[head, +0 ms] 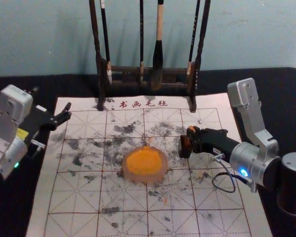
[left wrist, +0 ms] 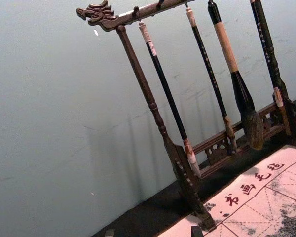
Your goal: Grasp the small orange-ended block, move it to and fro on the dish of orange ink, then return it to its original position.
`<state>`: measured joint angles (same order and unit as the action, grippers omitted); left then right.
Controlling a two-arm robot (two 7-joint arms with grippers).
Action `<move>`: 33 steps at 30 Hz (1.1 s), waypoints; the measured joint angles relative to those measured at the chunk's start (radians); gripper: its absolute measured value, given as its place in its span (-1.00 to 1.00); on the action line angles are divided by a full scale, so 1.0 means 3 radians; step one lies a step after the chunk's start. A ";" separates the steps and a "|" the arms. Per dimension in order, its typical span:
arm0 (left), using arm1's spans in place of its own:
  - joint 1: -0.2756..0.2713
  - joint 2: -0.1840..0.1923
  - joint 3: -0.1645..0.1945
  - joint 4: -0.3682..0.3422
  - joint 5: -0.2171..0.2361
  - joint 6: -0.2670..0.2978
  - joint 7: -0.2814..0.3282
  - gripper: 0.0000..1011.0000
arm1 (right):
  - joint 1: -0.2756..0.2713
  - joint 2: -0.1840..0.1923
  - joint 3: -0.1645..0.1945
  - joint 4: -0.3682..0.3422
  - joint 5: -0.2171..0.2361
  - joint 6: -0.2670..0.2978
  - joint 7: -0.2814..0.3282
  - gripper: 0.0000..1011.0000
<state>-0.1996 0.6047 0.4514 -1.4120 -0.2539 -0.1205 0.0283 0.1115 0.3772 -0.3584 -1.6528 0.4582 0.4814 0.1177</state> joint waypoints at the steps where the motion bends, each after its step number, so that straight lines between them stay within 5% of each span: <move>1: 0.0000 0.0000 0.0000 0.0000 0.0000 0.0000 0.0000 0.98 | 0.0000 0.0000 0.0000 0.0000 0.0000 0.0000 0.0000 -0.75; 20: 0.0000 0.0000 0.0000 0.0000 0.0000 0.0000 0.0000 0.98 | -0.0113 0.0051 0.0170 -0.0226 0.0023 -0.0057 0.0206 -0.75; 33: 0.0000 0.0000 0.0000 0.0000 0.0000 0.0000 0.0000 0.98 | -0.0100 0.0308 0.0168 -0.0296 -0.0014 -0.0632 0.0677 -0.75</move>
<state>-0.1995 0.6047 0.4514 -1.4120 -0.2539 -0.1205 0.0283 0.0814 0.4695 -0.3081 -1.7416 0.4540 0.2917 0.3207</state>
